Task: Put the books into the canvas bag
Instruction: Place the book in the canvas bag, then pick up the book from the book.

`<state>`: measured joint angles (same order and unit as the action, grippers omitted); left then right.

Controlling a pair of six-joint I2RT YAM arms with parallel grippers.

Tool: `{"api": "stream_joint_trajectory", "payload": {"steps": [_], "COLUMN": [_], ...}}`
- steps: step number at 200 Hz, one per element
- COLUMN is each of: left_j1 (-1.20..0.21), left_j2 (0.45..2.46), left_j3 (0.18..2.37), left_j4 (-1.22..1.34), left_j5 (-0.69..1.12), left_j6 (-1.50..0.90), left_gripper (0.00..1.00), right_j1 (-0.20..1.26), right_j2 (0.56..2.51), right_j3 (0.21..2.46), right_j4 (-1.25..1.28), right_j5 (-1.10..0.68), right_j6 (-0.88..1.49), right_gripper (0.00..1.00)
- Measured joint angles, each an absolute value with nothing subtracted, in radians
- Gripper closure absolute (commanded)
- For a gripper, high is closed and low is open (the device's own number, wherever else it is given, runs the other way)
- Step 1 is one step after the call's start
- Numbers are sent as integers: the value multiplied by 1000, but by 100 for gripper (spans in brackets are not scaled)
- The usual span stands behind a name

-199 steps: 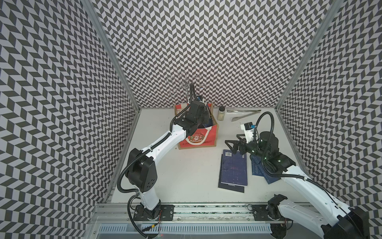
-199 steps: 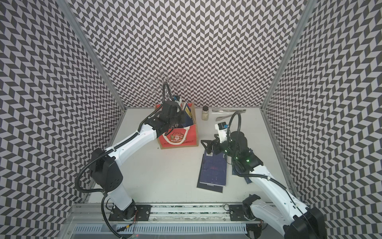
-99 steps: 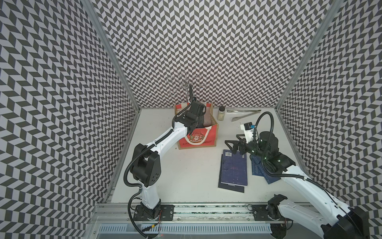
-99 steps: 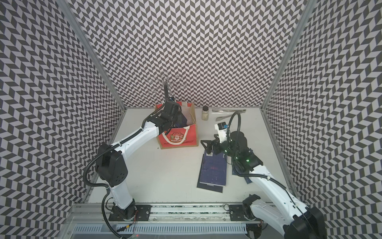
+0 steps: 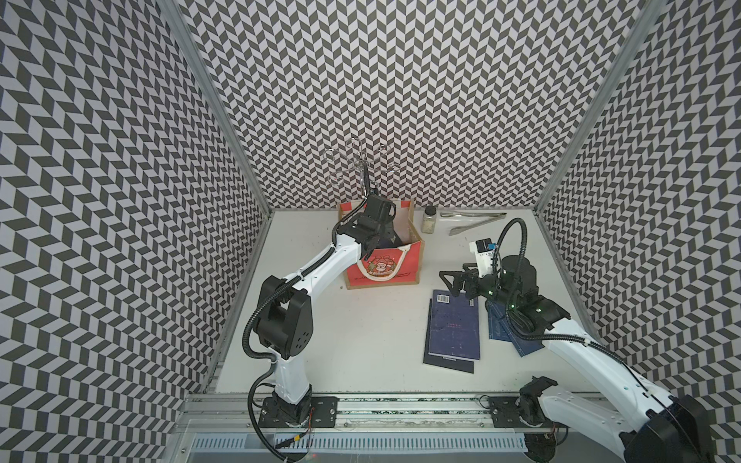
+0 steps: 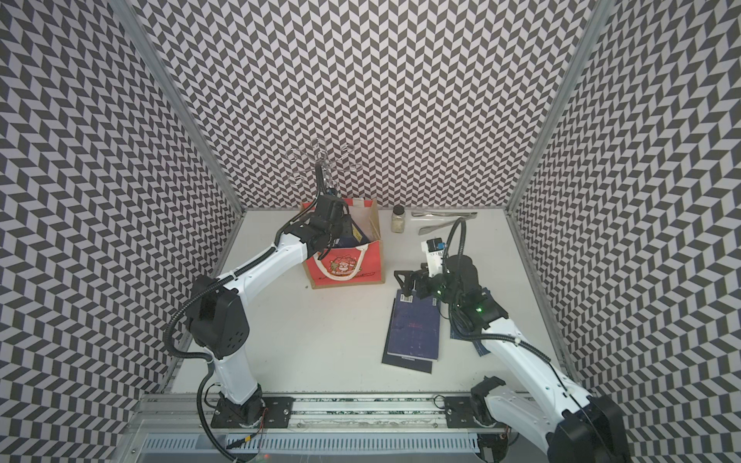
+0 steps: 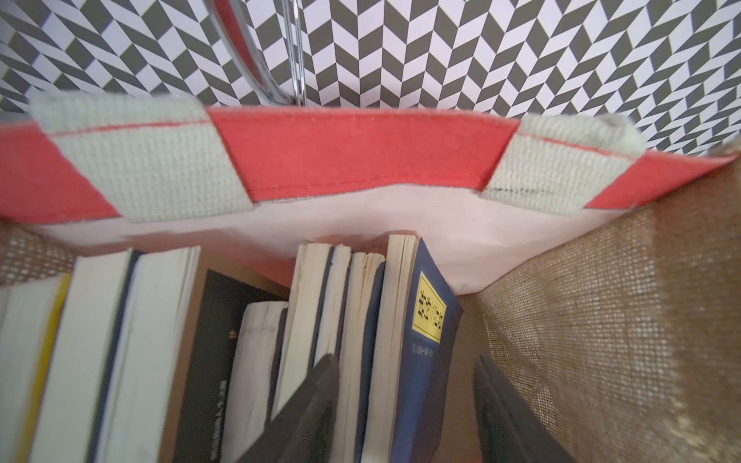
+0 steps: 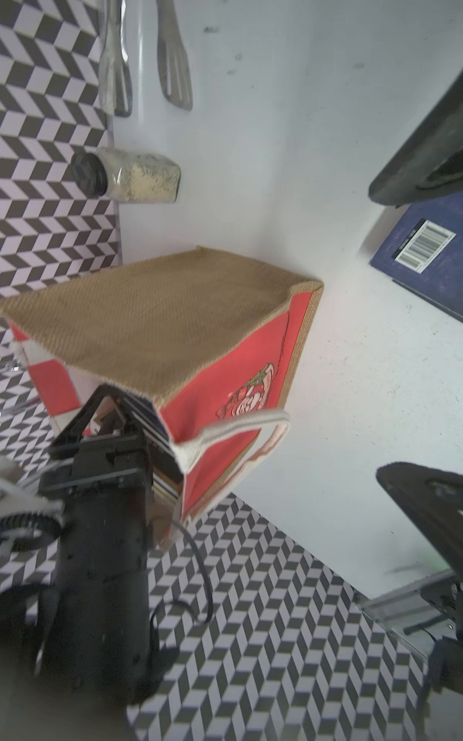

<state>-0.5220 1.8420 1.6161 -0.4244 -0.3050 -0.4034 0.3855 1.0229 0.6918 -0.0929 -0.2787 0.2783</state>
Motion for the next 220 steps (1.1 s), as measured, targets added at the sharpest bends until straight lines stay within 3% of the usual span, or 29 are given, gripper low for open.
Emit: {"api": "stream_joint_trajectory", "payload": {"steps": [24, 59, 114, 166, 220], "left_j1": [-514, -514, -527, -631, -772], "left_j2": [1840, 1779, 1388, 1111, 1092], "left_j3": [1616, 1616, 1406, 966, 651], "left_j4": [-429, -439, -356, -191, 26], "left_j5": [-297, -261, -29, 338, 466], "left_j6": [-407, -403, -345, -352, -449], "left_gripper": [41, 25, 5, 0, 0], "right_j1": [321, 261, 236, 231, 230], "right_j2": [1023, 1029, 1084, 1162, 1142], "right_j3": [641, 577, 483, 404, 338], "right_j4": [-106, -127, -133, -140, -22], "right_j5": [-254, -222, -194, -220, -301], "right_j6": [320, 372, 438, 473, 476], "right_gripper": [1, 0, 0, 1, 0]}}
